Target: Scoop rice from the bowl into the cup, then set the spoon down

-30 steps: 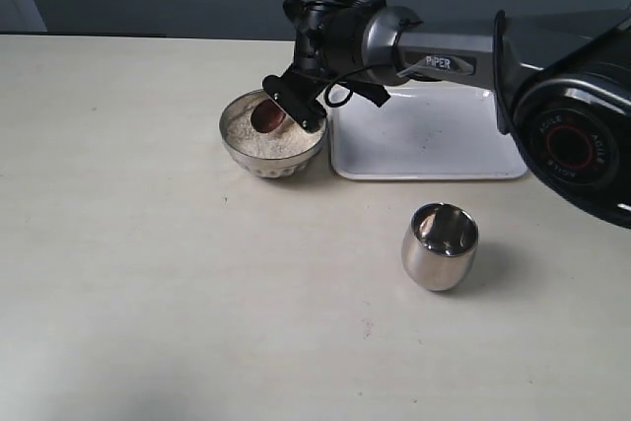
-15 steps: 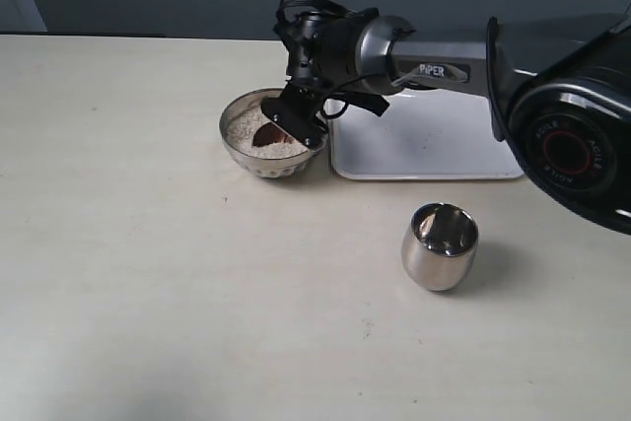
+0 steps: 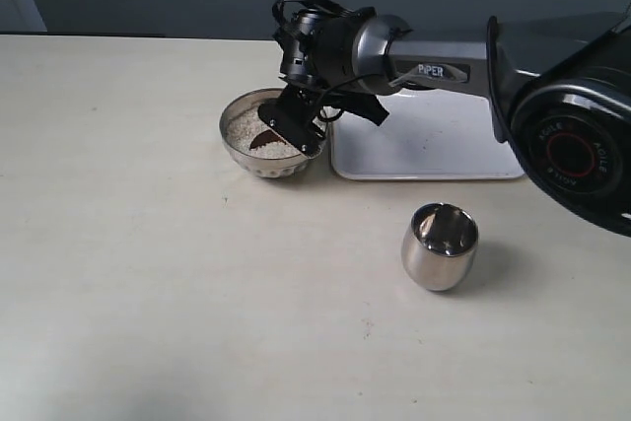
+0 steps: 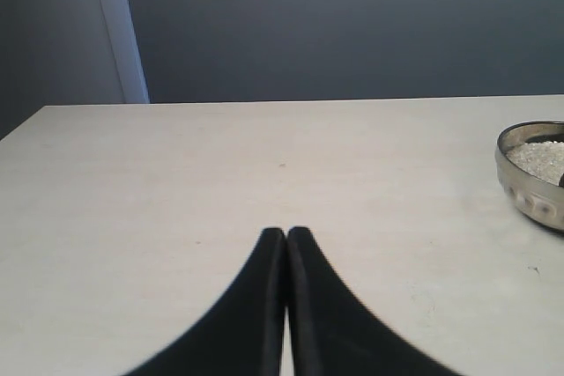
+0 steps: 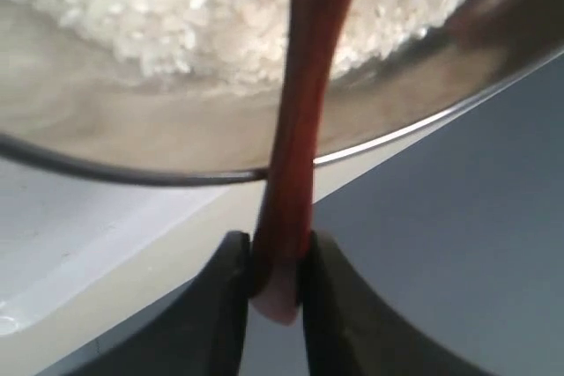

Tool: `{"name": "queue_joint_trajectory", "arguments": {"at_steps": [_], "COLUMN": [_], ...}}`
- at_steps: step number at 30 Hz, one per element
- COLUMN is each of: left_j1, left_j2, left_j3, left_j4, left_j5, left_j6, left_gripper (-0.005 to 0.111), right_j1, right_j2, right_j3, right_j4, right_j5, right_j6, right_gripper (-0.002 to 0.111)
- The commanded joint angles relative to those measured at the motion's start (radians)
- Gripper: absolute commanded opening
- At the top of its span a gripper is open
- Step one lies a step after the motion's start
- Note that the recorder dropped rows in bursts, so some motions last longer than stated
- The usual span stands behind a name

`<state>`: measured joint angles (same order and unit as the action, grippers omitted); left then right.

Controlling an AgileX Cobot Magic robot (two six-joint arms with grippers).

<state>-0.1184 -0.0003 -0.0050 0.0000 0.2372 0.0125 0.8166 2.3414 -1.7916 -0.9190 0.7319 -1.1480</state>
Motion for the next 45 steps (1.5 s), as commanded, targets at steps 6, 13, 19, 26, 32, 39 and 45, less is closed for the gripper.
{"name": "queue_joint_trajectory", "arguments": {"at_steps": [6, 13, 19, 26, 32, 39, 45], "left_j1": [-0.004, -0.004, -0.004, -0.004, -0.004, -0.004, -0.004], "left_j2": [0.000, 0.000, 0.000, 0.000, 0.000, 0.000, 0.000], "left_j3": [0.005, 0.005, 0.005, 0.005, 0.005, 0.005, 0.005], "left_j4": [0.000, 0.000, 0.000, 0.000, 0.000, 0.000, 0.000], "left_j5": [-0.005, -0.005, -0.005, -0.005, -0.005, -0.005, -0.005], "left_j6": [-0.003, -0.003, -0.003, -0.003, -0.003, -0.003, -0.003], "left_gripper": [0.001, 0.001, 0.001, 0.001, 0.001, 0.001, 0.001], "right_j1": [-0.003, -0.016, -0.026, -0.026, -0.026, -0.026, -0.026], "right_j2": [-0.013, -0.013, -0.014, -0.014, -0.014, -0.021, -0.028], "right_j3": [0.002, 0.002, -0.017, -0.072, -0.078, -0.080, -0.080], "right_j4": [0.043, 0.058, 0.091, 0.236, 0.325, 0.328, 0.328], "right_j5": [0.047, 0.065, 0.063, 0.091, 0.160, 0.178, 0.205], "right_j6": [-0.011, -0.011, -0.011, -0.075, -0.141, -0.141, -0.141], "right_gripper": [-0.001, -0.001, -0.001, -0.001, -0.001, -0.001, -0.001]}}
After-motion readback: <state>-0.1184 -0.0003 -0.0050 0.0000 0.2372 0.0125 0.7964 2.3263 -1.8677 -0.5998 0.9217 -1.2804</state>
